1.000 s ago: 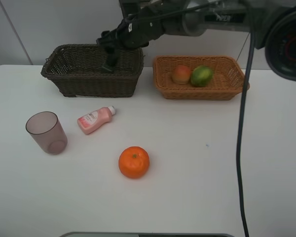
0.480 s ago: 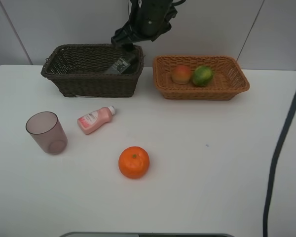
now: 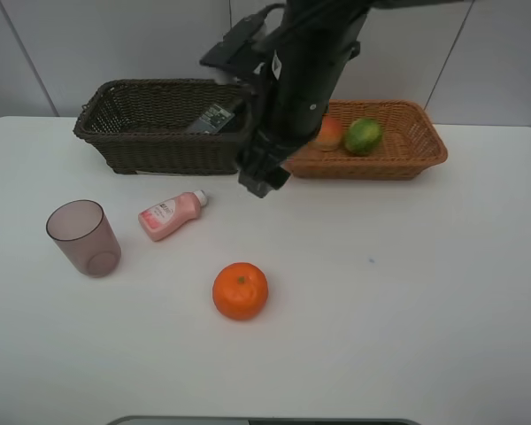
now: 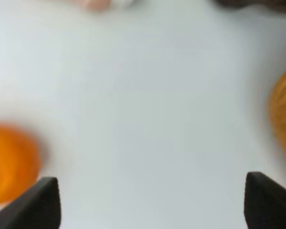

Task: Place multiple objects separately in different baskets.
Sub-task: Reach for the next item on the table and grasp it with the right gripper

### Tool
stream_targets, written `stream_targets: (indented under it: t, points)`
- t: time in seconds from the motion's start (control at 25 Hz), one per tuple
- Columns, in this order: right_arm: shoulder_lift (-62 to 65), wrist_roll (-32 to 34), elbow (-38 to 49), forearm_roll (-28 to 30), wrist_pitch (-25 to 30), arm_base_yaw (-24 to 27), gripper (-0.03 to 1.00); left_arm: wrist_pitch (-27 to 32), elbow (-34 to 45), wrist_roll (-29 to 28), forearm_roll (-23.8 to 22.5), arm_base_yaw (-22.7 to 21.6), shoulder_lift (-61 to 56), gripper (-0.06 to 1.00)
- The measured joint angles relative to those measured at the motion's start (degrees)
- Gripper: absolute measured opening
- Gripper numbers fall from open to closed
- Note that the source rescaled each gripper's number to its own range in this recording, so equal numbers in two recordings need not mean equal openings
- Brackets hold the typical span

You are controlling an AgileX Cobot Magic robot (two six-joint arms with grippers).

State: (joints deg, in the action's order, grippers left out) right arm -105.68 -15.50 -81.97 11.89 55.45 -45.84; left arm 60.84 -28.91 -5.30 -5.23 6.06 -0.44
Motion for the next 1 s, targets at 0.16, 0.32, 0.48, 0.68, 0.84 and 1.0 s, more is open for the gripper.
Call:
stream_targets:
  t: [0.16, 0.32, 0.48, 0.68, 0.84, 1.0]
  points:
    - [1.4, -10.38, 7.54, -2.7, -2.52, -0.64, 0.73, 0.0, 0.0, 0.0, 0.0, 0.0, 0.0, 0.92]
    - [1.7, -17.52, 12.01, -3.35, -5.79, -1.55, 0.73, 0.0, 0.0, 0.0, 0.0, 0.0, 0.0, 0.92]
    - [1.7, -24.16, 12.67, -4.81, -7.23, -2.61, 0.73, 0.0, 0.0, 0.0, 0.0, 0.0, 0.0, 0.92]
    - [1.7, -37.08, 12.67, -7.52, -7.89, -2.89, 0.73, 0.0, 0.0, 0.0, 0.0, 0.0, 0.0, 0.92]
    - [1.7, -43.46, 12.67, -9.35, -8.65, -2.89, 0.73, 0.0, 0.0, 0.0, 0.0, 0.0, 0.0, 0.92]
    - [0.1, -48.57, 12.67, -10.51, -8.9, -3.26, 0.73, 0.0, 0.0, 0.0, 0.0, 0.0, 0.0, 0.92]
